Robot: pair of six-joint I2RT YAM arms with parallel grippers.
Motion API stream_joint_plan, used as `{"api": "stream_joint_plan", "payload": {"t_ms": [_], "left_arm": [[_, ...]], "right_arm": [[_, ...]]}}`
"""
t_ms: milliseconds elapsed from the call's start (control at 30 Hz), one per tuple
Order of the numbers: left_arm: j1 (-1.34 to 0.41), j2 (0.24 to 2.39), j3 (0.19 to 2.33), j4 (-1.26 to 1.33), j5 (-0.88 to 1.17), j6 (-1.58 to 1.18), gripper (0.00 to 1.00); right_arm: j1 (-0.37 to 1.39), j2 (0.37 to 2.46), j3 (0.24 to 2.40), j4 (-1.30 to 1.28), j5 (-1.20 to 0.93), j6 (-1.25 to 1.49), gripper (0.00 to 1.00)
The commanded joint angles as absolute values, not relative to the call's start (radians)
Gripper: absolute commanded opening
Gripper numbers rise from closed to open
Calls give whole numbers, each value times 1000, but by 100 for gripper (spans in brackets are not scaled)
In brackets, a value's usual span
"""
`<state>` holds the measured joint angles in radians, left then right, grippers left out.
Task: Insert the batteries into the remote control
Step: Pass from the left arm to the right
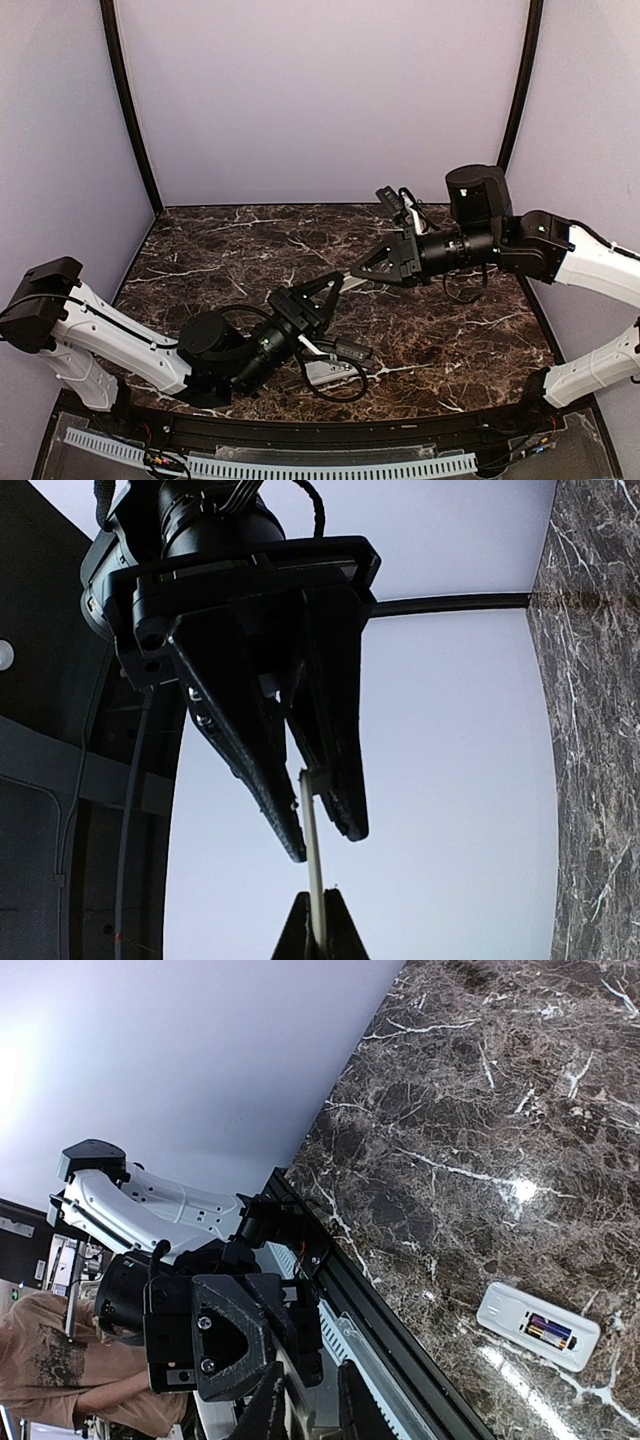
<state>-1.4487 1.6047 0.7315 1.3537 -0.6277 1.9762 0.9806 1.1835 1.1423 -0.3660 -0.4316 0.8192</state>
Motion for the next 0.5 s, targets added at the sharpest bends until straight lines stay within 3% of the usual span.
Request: {"api": "stream_joint_plan", "payload": {"t_ms": [0,267,467], "left_arm": [[-1450,1595,755,1618,-615,1967,0],[-1450,1594,756,1618,-617,1958,0],[-1449,1593,755,1618,-621,1957,0]], "right_arm": [[995,1193,1138,-262,-540,835,15],[995,1210,1142,-262,-578,839,21],[996,1210,1150,-275,-572,830,8]]}}
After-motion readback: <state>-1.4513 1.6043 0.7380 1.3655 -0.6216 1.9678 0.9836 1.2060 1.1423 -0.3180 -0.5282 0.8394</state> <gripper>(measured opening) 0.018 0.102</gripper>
